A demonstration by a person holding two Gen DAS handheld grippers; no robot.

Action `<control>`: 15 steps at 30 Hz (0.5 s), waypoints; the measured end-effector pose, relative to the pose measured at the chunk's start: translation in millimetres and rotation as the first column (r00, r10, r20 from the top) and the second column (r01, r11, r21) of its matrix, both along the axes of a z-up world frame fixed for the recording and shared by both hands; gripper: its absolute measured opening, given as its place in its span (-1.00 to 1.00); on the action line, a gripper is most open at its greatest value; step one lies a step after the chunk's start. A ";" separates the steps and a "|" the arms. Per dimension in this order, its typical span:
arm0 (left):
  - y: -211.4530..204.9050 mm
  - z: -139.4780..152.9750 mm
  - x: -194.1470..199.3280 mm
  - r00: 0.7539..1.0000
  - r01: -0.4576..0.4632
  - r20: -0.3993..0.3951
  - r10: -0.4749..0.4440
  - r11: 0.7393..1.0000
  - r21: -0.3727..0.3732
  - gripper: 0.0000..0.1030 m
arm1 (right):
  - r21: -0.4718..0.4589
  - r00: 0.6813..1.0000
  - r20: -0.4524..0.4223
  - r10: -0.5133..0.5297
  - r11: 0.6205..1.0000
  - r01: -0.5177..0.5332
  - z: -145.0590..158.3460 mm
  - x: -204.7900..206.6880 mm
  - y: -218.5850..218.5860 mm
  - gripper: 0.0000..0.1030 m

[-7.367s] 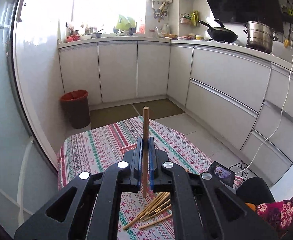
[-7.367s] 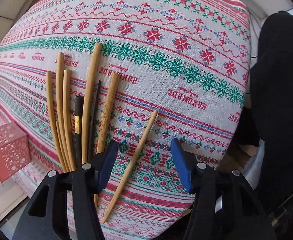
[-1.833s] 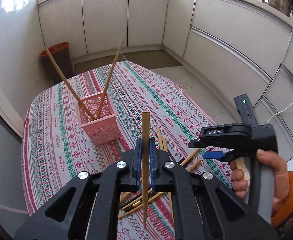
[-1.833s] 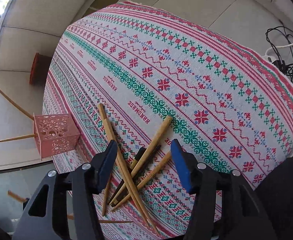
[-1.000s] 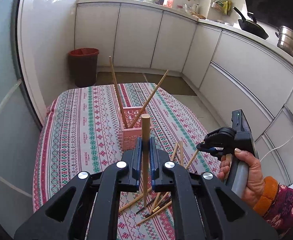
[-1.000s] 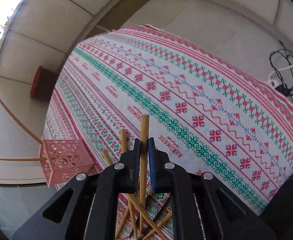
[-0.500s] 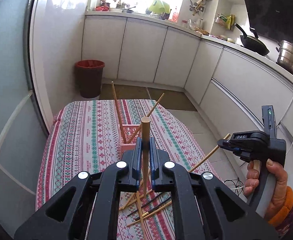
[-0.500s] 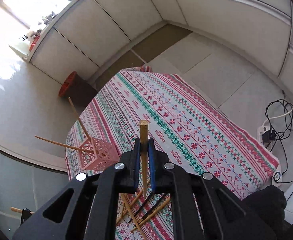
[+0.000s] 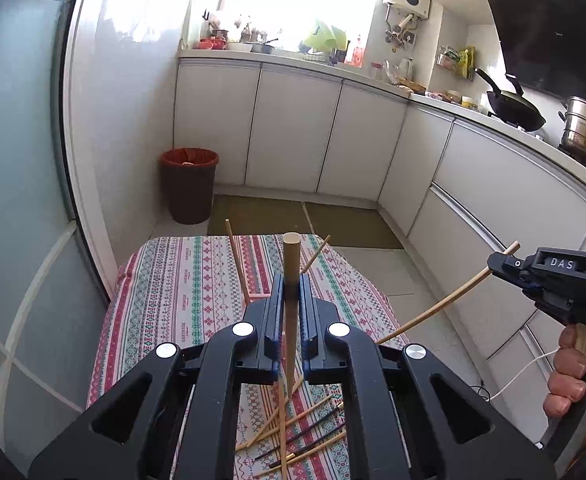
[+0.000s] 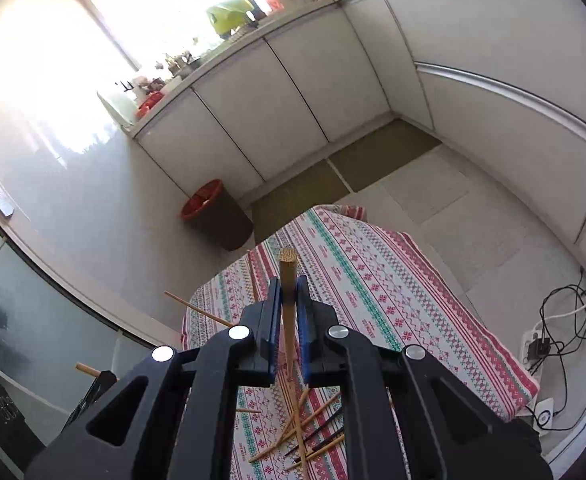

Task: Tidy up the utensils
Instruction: 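Carry the chopstick upright over the pink basket with the right gripper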

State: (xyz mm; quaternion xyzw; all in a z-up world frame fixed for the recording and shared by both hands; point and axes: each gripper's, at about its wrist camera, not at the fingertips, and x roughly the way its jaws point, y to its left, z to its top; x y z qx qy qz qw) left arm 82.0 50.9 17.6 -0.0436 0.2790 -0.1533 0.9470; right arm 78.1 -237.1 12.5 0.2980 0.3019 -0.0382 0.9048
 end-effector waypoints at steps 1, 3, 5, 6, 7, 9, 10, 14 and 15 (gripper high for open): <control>-0.6 3.7 3.6 1.000 -0.006 0.007 0.006 1.000 -0.001 -0.88 | -0.013 1.000 0.017 0.008 1.000 -0.008 7.1 1.0 2.7 -0.85; -1.7 11.1 12.0 1.000 -0.022 0.020 0.023 1.000 -0.004 -0.88 | -0.033 0.999 0.044 0.023 0.999 -0.021 18.6 4.1 8.6 -0.85; -1.9 17.7 22.0 0.999 -0.033 0.028 0.033 0.999 -0.012 -0.88 | -0.050 0.997 0.068 0.040 0.998 -0.037 28.0 9.2 15.2 -0.85; -2.2 20.6 27.6 0.999 -0.039 0.035 0.040 0.999 -0.014 -0.88 | -0.056 0.996 0.075 0.049 0.997 -0.045 32.4 12.2 18.3 -0.85; -2.7 23.1 32.2 0.998 -0.047 0.042 0.048 0.999 -0.014 -0.88 | -0.063 0.995 0.079 0.057 0.997 -0.052 35.0 15.7 21.2 -0.85; -3.9 27.6 44.4 0.997 -0.061 0.054 0.062 0.998 -0.018 -0.88 | -0.078 0.994 0.088 0.070 0.995 -0.064 38.3 23.3 27.7 -0.85; -4.6 28.8 50.4 0.996 -0.069 0.057 0.070 0.997 -0.019 -0.88 | -0.087 0.993 0.093 0.079 0.994 -0.071 39.2 27.6 31.1 -0.85; -8.4 24.0 74.2 0.994 -0.093 0.063 0.093 0.996 -0.013 -0.88 | -0.118 0.989 0.096 0.108 0.988 -0.096 37.3 45.3 43.2 -0.85; -10.1 20.0 80.0 0.993 -0.098 0.061 0.098 0.995 -0.007 -0.88 | -0.125 0.989 0.092 0.115 0.987 -0.103 35.4 50.9 45.9 -0.85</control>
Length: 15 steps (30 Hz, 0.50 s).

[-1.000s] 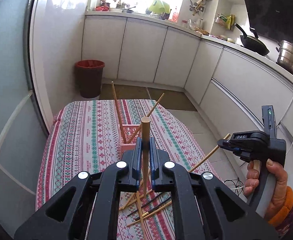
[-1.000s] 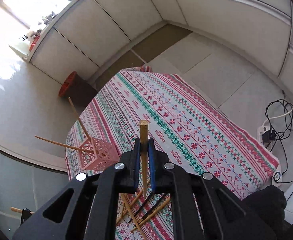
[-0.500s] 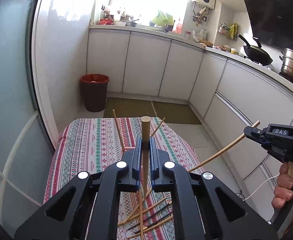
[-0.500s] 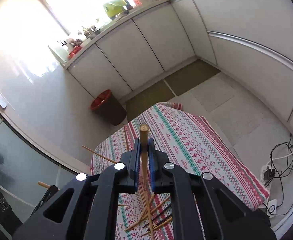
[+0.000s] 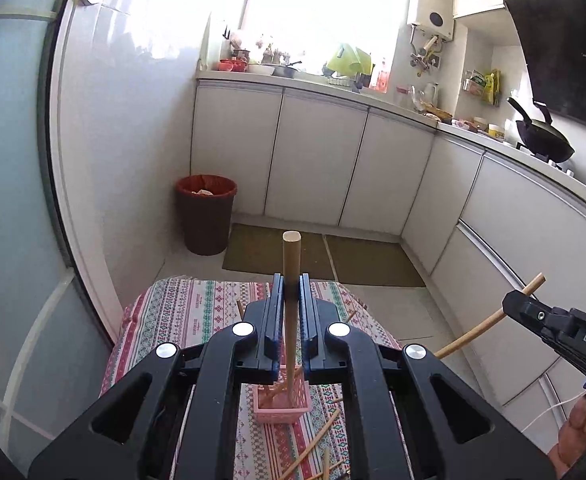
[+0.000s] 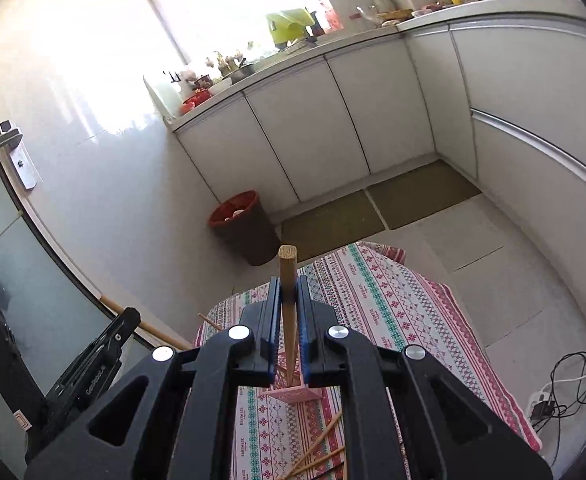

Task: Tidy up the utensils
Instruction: 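Carry the chopstick upright over the pink basket with the right gripper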

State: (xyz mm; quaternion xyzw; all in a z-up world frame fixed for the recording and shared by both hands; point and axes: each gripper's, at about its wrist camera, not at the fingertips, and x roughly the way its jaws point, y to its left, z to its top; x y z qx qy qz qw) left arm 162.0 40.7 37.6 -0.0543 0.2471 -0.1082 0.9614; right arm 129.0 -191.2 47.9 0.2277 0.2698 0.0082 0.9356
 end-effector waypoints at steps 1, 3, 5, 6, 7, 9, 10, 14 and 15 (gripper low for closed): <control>-1.6 -4.0 5.2 1.000 -0.006 -0.001 0.006 1.000 0.005 -0.88 | -0.006 1.000 -0.005 0.006 1.000 -0.006 -2.9 4.8 2.3 -0.85; -3.8 -15.4 16.2 1.000 -0.014 -0.012 0.014 1.000 0.020 -0.86 | -0.019 1.000 -0.010 0.021 1.000 -0.021 -9.6 15.5 8.1 -0.85; -0.9 -31.7 27.6 0.999 -0.026 -0.047 0.026 1.000 0.013 -0.86 | -0.027 0.999 -0.020 0.031 0.999 -0.032 -16.6 25.0 12.8 -0.85; 1.7 -39.7 31.6 0.998 -0.026 -0.058 0.026 1.000 0.002 -0.83 | -0.031 0.999 -0.024 0.038 0.999 -0.038 -20.1 29.7 15.4 -0.85; 5.1 -45.6 33.9 0.997 -0.029 -0.068 0.029 1.000 -0.005 -0.77 | -0.036 0.999 -0.027 0.041 0.998 -0.041 -23.1 32.4 18.4 -0.85; 13.8 -51.3 35.2 0.996 -0.049 -0.080 0.047 0.999 -0.021 -0.68 | -0.047 0.998 -0.040 0.045 0.998 -0.047 -28.8 40.7 24.6 -0.85; 20.4 -52.4 33.4 0.995 -0.059 -0.078 0.057 0.998 -0.034 -0.64 | -0.049 0.998 -0.045 0.048 0.998 -0.050 -31.3 44.0 27.1 -0.85; 41.3 -50.0 26.2 0.994 -0.094 -0.068 0.089 0.994 -0.063 -0.54 | -0.068 0.997 -0.058 0.050 0.996 -0.054 -40.0 54.8 35.8 -0.85; 45.0 -50.4 24.8 0.993 -0.097 -0.069 0.093 0.993 -0.068 -0.53 | -0.072 0.997 -0.061 0.050 0.996 -0.054 -41.9 57.3 38.3 -0.85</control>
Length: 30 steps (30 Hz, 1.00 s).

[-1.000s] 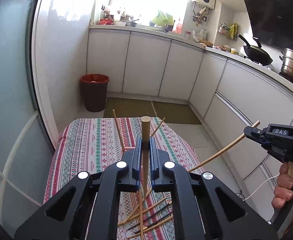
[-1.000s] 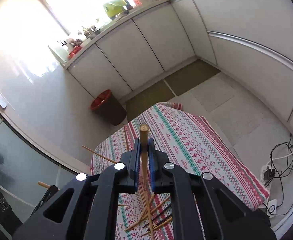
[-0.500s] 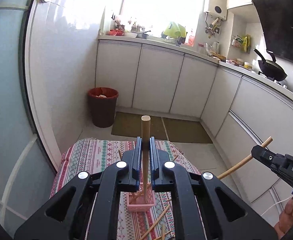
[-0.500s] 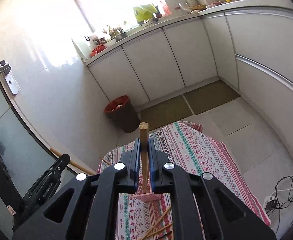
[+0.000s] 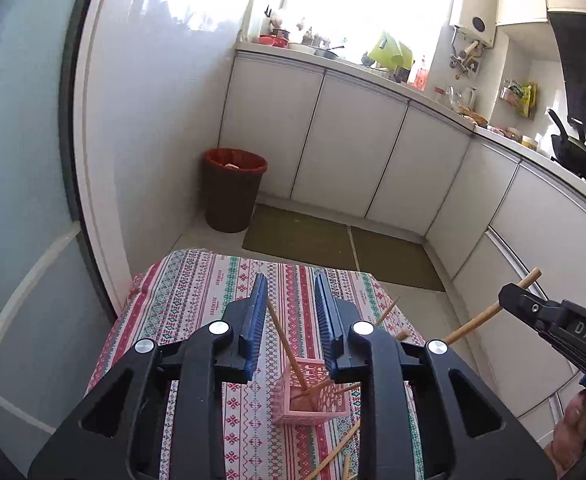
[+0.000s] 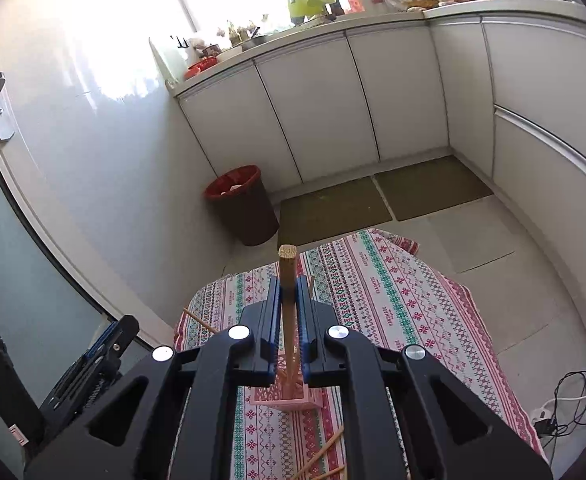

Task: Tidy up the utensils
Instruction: 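Carry the chopstick upright over the pink basket with the right gripper, then drop the chopstick into the pink basket by opening the right gripper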

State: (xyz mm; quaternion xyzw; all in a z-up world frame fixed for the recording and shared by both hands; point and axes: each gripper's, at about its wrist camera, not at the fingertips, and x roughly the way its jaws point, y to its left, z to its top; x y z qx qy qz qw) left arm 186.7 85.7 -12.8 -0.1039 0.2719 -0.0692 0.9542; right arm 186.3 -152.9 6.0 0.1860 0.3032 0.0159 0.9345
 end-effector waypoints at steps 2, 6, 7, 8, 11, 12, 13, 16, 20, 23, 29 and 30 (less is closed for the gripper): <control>9.5 -1.9 -5.4 1.000 -0.010 0.004 0.010 1.000 -0.014 -0.53 | -0.011 1.000 -0.007 -0.004 1.000 0.004 -4.1 5.3 5.6 -0.85; 17.4 -10.6 -7.9 1.000 -0.017 -0.018 0.016 1.000 -0.017 -0.48 | -0.036 1.000 -0.020 -0.007 0.999 0.006 -15.9 16.1 18.4 -0.84; 19.7 -13.5 -8.1 0.999 -0.017 -0.027 0.017 1.000 -0.018 -0.46 | -0.034 1.000 -0.021 -0.001 0.999 0.000 -19.8 19.2 22.5 -0.84; 21.2 -16.2 -8.5 0.999 -0.018 -0.036 0.018 1.000 -0.018 -0.46 | -0.032 1.000 -0.022 0.000 0.999 0.000 -23.1 21.1 24.4 -0.81; 22.7 -20.5 -11.3 0.999 -0.018 -0.046 0.017 1.000 -0.013 -0.45 | -0.028 1.000 -0.022 0.001 1.000 -0.001 -28.7 23.8 28.1 -0.61; 21.9 -20.2 -12.6 0.999 -0.018 -0.045 0.017 1.000 -0.008 -0.44 | -0.029 1.000 -0.019 0.004 1.000 -0.004 -28.4 22.6 28.7 -0.51; 21.3 -19.9 -12.9 0.999 -0.016 -0.045 0.016 1.000 -0.007 -0.43 | -0.033 1.000 -0.014 0.001 0.999 -0.002 -27.6 20.6 28.2 -0.40; 18.2 -16.7 -16.8 0.999 -0.007 -0.045 0.006 1.000 -0.008 -0.39 | -0.046 1.000 -0.006 0.000 0.999 -0.001 -21.9 15.2 27.2 -0.35; 9.8 -10.0 -27.0 0.999 0.012 -0.035 -0.012 1.000 0.002 -0.28 | -0.069 1.000 0.015 -0.012 0.998 0.013 -11.9 2.5 23.9 -0.20; 1.5 -4.2 -35.6 1.000 0.018 -0.023 -0.018 1.000 0.016 -0.11 | -0.102 0.999 0.031 -0.029 0.994 0.032 -7.0 -10.2 21.8 -0.03; -10.3 7.6 -55.1 1.000 0.010 0.006 -0.010 0.999 0.041 0.14 | -0.160 0.996 0.030 -0.087 0.983 0.091 -8.5 -36.2 11.1 0.37; -12.1 8.8 -58.0 1.000 0.008 0.007 -0.009 0.999 0.046 0.18 | -0.175 0.995 0.027 -0.096 0.979 0.100 -9.4 -39.5 9.6 0.41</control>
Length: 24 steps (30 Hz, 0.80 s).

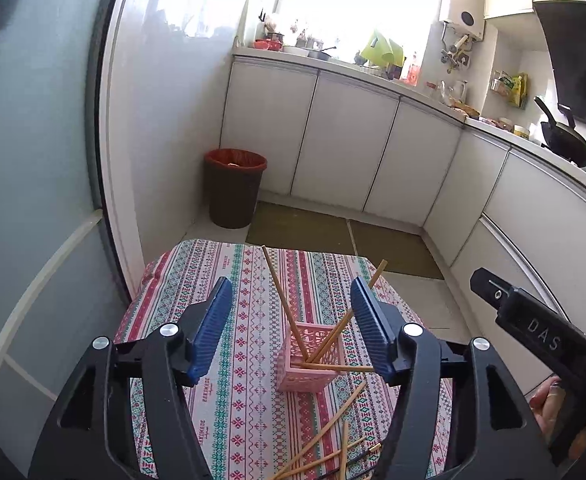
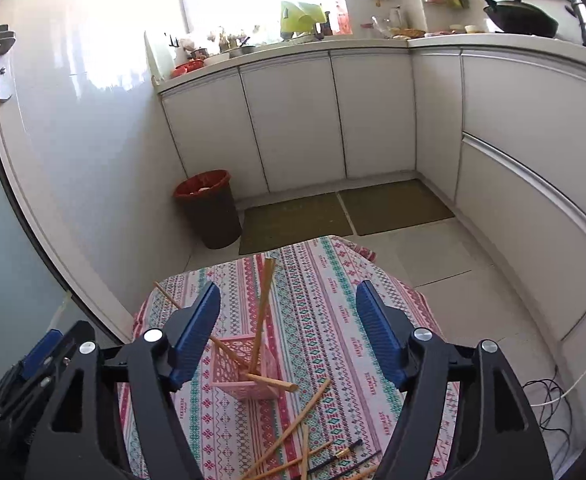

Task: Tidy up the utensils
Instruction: 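Drop the chopstick into the pink basket by opening the right gripper, then lower the right gripper to the pile and grasp a chopstick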

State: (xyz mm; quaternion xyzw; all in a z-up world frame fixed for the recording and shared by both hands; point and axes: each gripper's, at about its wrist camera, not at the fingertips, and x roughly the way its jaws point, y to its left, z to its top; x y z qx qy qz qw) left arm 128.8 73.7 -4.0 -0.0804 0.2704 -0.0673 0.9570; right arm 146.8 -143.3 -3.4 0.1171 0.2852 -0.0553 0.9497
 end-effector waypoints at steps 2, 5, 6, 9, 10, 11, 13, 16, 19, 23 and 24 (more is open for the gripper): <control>-3.3 1.4 -6.3 1.000 -0.006 0.005 0.006 1.000 0.015 0.27 | -0.024 1.000 0.000 -0.022 0.999 0.022 -1.8 -7.9 -4.0 0.58; -7.3 2.4 -14.4 1.000 -0.011 0.006 0.011 1.000 0.027 0.39 | -0.074 0.999 0.003 -0.050 0.996 0.050 -3.7 -18.4 -7.2 0.73; -8.5 2.9 -16.5 1.000 -0.009 0.005 0.009 1.000 0.030 0.40 | -0.090 0.998 0.005 -0.056 0.994 0.056 -4.1 -22.0 -8.0 0.76; -12.2 2.2 -23.8 1.000 -0.013 0.005 0.013 0.999 0.041 0.52 | -0.131 0.998 0.011 -0.070 0.989 0.071 -6.4 -33.2 -9.6 0.86; -12.8 1.9 -25.6 1.000 -0.013 0.006 0.013 0.999 0.043 0.56 | -0.141 0.997 0.010 -0.074 0.987 0.075 -7.1 -36.4 -10.5 0.87; -13.7 1.4 -27.7 1.000 -0.012 0.005 0.012 0.999 0.046 0.58 | -0.149 0.997 0.009 -0.079 0.986 0.079 -8.1 -39.5 -11.6 0.87; -15.0 -0.3 -31.5 1.000 -0.008 0.001 0.008 0.998 0.054 0.62 | -0.155 0.996 0.005 -0.084 0.984 0.084 -10.3 -44.9 -13.6 0.87; -17.4 -3.4 -37.1 1.000 -0.001 -0.007 0.002 0.998 0.065 0.70 | -0.155 0.996 -0.007 -0.088 0.984 0.086 -14.5 -52.5 -14.6 0.87; -20.4 -5.2 -41.6 1.000 0.004 -0.012 -0.003 0.997 0.077 0.75 | -0.148 0.996 -0.024 -0.089 0.985 0.084 -18.0 -58.4 -18.9 0.87; -25.9 -8.9 -46.6 0.999 0.016 -0.031 -0.013 0.996 0.093 0.85 | -0.132 0.995 -0.035 -0.090 0.988 0.085 -21.8 -67.3 -25.1 0.87; -27.7 -10.0 -47.2 0.999 0.022 -0.037 -0.018 0.995 0.098 0.86 | -0.128 0.995 -0.040 -0.090 0.988 0.084 -22.9 -69.5 -26.6 0.87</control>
